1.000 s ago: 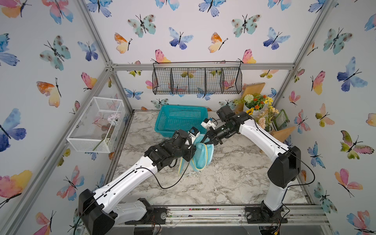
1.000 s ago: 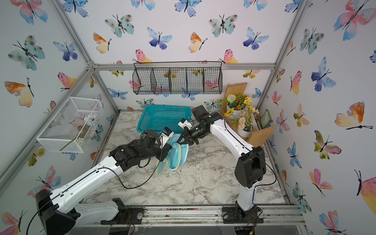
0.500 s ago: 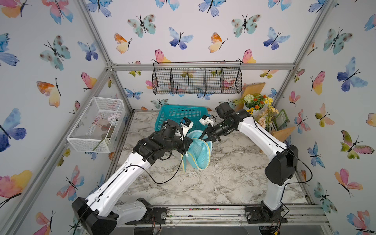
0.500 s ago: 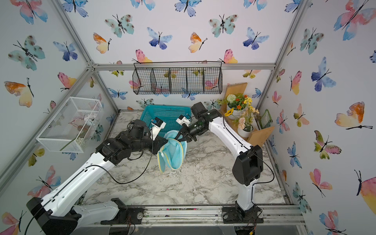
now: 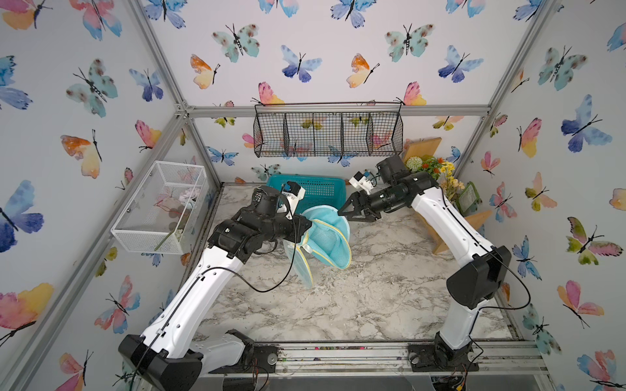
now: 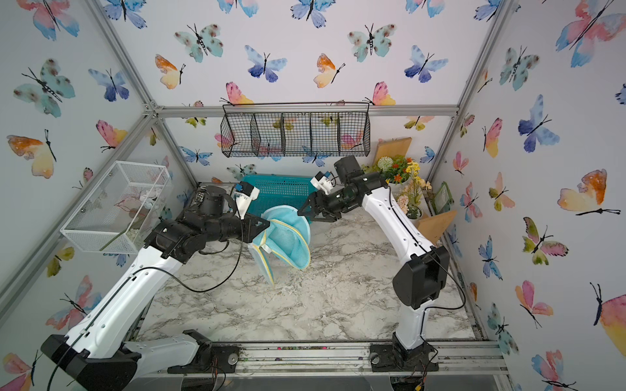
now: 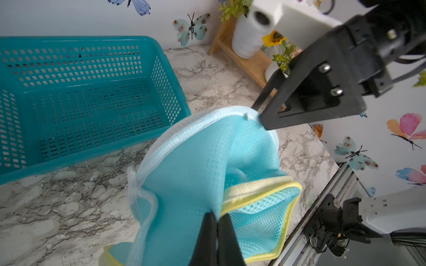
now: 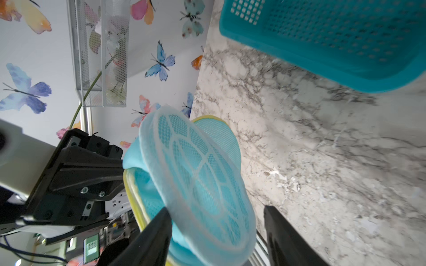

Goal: Turn the laundry bag inside out
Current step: Turn over the laundry bag.

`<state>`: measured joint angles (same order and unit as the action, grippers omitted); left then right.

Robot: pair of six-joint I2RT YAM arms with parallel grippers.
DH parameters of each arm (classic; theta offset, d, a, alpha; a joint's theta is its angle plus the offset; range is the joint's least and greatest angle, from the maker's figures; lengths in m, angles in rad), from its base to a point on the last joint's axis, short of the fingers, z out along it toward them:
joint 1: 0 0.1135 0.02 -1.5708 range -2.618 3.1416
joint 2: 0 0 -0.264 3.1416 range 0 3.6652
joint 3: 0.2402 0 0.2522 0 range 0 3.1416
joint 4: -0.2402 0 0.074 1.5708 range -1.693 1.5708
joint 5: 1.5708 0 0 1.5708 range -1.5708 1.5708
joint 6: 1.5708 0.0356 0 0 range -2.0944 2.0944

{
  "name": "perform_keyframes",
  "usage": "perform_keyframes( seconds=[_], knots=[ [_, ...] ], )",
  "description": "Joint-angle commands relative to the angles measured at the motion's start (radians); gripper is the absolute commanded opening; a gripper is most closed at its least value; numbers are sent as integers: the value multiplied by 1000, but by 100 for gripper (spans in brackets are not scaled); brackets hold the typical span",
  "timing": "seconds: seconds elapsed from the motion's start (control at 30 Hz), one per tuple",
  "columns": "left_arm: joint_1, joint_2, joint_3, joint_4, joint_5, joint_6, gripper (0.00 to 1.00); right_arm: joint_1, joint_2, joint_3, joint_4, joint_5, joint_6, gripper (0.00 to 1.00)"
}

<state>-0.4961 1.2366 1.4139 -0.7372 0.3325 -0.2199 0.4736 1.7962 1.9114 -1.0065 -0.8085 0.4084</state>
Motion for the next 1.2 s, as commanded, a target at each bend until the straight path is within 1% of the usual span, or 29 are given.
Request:
perform_keyframes(
  seconds=[0.0,0.07,0.1,0.17,0.2,0.27,0.33,0.4,0.43,0.57,0.63,0.7,0.8,0.9,0.93,0.97,1.03,1.17],
  knots=[
    [7,53,40,35,27,-135,0,11,-107,-103,61,130,-18,72],
    [7,83,58,54,26,-196,0,25,-174,-195,136,161,-20,76],
    [9,100,68,65,32,-220,0,37,-211,-245,185,190,-23,80],
    [8,130,95,62,25,-263,0,61,-268,-317,255,245,-39,84],
    [9,149,115,48,16,-281,0,75,-289,-342,271,279,-58,86],
    [12,176,148,26,0,-310,0,118,-324,-382,293,385,-91,93],
    [12,193,176,8,0,-335,0,126,-359,-436,346,460,-97,93],
    [14,205,198,-5,8,-356,0,128,-386,-486,408,561,-99,97],
    [14,212,206,-10,15,-367,0,129,-389,-495,430,597,-109,98],
    [13,215,207,-1,57,-409,0,131,-350,-491,483,689,-139,98],
    [13,216,207,-1,74,-422,0,131,-329,-496,546,698,-154,98],
    [13,215,202,0,86,-434,0,131,-294,-475,598,664,-163,98],
    [13,216,204,-6,90,-437,0,131,-239,-441,633,546,-178,98],
    [13,219,207,-4,99,-441,0,131,-215,-439,676,436,-190,99],
    [13,219,206,1,101,-444,0,131,-207,-437,682,408,-193,98],
    [13,219,201,4,104,-446,0,129,-200,-433,684,378,-199,94],
    [16,219,199,5,104,-447,0,125,-195,-431,695,312,-198,79],
    [39,215,192,-3,103,-433,0,113,-203,-428,700,210,-165,34]
  ],
)
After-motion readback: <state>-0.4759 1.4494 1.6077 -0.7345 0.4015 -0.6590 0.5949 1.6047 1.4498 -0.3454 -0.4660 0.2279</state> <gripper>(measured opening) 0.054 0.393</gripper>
